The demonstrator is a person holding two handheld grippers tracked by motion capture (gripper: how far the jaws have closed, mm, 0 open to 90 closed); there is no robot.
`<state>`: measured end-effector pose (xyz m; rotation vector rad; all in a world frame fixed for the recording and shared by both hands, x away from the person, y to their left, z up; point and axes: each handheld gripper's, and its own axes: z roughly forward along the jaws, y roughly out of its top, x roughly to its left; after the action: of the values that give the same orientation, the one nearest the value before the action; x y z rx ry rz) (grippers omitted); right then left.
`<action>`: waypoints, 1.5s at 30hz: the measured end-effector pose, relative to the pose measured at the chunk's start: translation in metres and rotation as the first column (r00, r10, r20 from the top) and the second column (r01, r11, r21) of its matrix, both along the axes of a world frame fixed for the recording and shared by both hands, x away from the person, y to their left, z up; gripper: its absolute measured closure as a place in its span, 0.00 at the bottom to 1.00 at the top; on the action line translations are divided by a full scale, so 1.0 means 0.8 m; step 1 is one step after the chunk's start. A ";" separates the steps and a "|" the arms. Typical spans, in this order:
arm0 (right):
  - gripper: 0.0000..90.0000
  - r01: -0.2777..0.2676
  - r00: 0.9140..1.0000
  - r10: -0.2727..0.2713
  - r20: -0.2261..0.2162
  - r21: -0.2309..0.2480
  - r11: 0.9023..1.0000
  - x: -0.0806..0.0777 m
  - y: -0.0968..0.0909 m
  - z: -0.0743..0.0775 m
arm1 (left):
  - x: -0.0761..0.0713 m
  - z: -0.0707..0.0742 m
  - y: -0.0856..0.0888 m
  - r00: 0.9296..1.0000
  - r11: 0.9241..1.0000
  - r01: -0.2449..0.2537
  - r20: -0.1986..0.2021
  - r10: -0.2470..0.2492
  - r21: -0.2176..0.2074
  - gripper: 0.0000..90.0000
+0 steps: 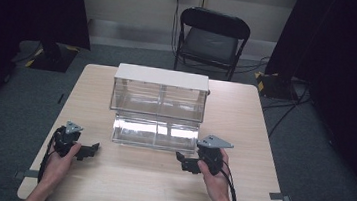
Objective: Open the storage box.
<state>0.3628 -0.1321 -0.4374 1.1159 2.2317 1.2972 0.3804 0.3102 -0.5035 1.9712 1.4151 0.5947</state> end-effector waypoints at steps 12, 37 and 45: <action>0.15 -0.006 1.000 0.006 0.029 0.006 1.000 -0.003 0.000 0.006 | 0.000 0.000 0.000 1.000 1.000 0.000 0.000 0.000 0.000 0.00; 0.15 0.003 0.999 -0.004 0.038 0.020 1.000 -0.005 0.001 0.010 | 0.000 0.000 0.000 1.000 1.000 0.000 0.000 0.000 0.000 0.00; 0.15 0.000 0.999 -0.001 0.043 0.023 1.000 -0.005 0.000 0.012 | 0.000 0.000 0.000 1.000 1.000 0.000 0.000 0.000 0.000 0.00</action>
<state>0.3587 -0.1318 -0.4277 1.0864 2.1909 1.3370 0.3804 0.3102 -0.5035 1.9714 1.4148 0.5942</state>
